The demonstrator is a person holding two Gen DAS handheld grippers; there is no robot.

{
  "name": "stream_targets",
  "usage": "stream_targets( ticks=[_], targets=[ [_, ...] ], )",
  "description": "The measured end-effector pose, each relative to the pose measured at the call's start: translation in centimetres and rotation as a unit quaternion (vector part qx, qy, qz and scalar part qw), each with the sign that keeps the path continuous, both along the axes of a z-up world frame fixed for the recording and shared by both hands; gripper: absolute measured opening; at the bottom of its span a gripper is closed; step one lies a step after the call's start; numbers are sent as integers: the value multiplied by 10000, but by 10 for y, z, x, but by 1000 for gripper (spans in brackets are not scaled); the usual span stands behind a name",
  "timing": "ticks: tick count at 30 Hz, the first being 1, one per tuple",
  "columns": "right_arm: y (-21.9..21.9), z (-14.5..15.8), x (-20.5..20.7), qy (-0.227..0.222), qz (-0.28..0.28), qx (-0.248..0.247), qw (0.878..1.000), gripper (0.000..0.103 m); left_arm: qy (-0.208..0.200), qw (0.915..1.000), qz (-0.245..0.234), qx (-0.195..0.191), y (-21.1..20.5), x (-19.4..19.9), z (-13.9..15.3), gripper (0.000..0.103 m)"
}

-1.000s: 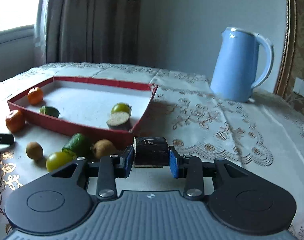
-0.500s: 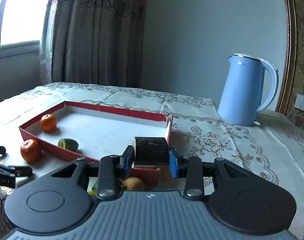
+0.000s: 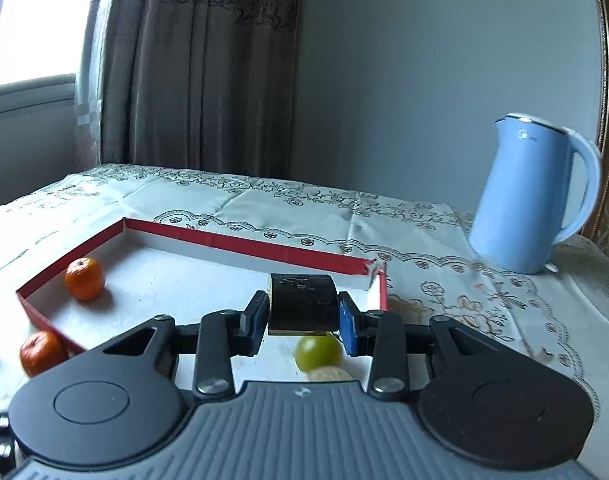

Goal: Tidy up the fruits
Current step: 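Carry the eggplant piece into the tray and open the right gripper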

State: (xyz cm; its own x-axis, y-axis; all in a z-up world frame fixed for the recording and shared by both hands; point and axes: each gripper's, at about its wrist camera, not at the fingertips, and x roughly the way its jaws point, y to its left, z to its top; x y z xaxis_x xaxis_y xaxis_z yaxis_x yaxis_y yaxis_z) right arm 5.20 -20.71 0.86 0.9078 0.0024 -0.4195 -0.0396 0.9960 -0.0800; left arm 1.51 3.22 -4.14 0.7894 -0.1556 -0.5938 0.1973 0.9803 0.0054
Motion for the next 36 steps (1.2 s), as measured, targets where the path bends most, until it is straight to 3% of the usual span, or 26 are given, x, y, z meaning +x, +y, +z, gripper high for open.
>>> stream_targets(
  ticks=[14,30,35,36],
  targets=[
    [17,-21,75,804,-240,-307,9960,36,6,10000,-4,-15,0,0,-1,103],
    [20,-33,90,1111,-277,-510,9921,36,6,10000,-4,-20,0,0,-1,103],
    [18,-31,87,1112,-317,-419,9924,43,7,10000,-3,-22,0,1,-1,103],
    [18,-30,86,1097,-315,-392,9927,49,6,10000,-3,-22,0,1,-1,103]
  ],
)
